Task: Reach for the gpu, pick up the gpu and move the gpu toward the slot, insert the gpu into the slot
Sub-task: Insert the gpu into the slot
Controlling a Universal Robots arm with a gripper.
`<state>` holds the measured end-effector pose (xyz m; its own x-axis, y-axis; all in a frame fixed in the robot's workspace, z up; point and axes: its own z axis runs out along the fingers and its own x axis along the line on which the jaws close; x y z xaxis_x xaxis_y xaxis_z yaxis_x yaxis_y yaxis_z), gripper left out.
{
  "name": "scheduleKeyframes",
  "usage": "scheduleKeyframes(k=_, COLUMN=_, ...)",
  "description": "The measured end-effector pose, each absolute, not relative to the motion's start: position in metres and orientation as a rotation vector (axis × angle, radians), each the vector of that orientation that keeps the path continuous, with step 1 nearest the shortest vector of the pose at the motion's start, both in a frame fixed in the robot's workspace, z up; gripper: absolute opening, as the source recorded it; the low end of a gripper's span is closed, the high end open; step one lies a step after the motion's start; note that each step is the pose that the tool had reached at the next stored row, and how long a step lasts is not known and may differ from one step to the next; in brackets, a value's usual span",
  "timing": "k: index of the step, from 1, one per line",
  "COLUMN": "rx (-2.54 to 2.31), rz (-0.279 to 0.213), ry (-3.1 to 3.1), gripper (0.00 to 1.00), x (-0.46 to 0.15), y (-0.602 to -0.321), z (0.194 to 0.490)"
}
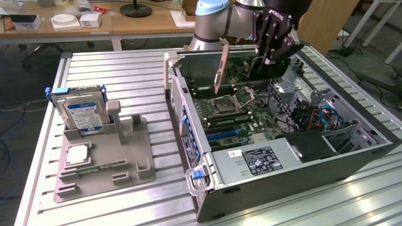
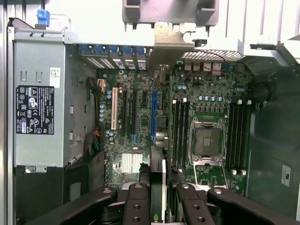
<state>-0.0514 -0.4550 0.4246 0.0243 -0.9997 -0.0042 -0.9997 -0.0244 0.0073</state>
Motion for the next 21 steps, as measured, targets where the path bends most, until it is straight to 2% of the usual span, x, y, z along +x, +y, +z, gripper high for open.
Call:
scheduleKeyframes(k=11, rx=2.262, rz=0.021, ry=-2.207, gripper=0.26, x=-0.0514, y=-0.455, z=0.4216)
scheduleKeyframes(k=21, rx=2.264, rz=0.021, ry=-2.209, gripper=0.26, x=-0.0514, y=-0.4549, z=0.4201)
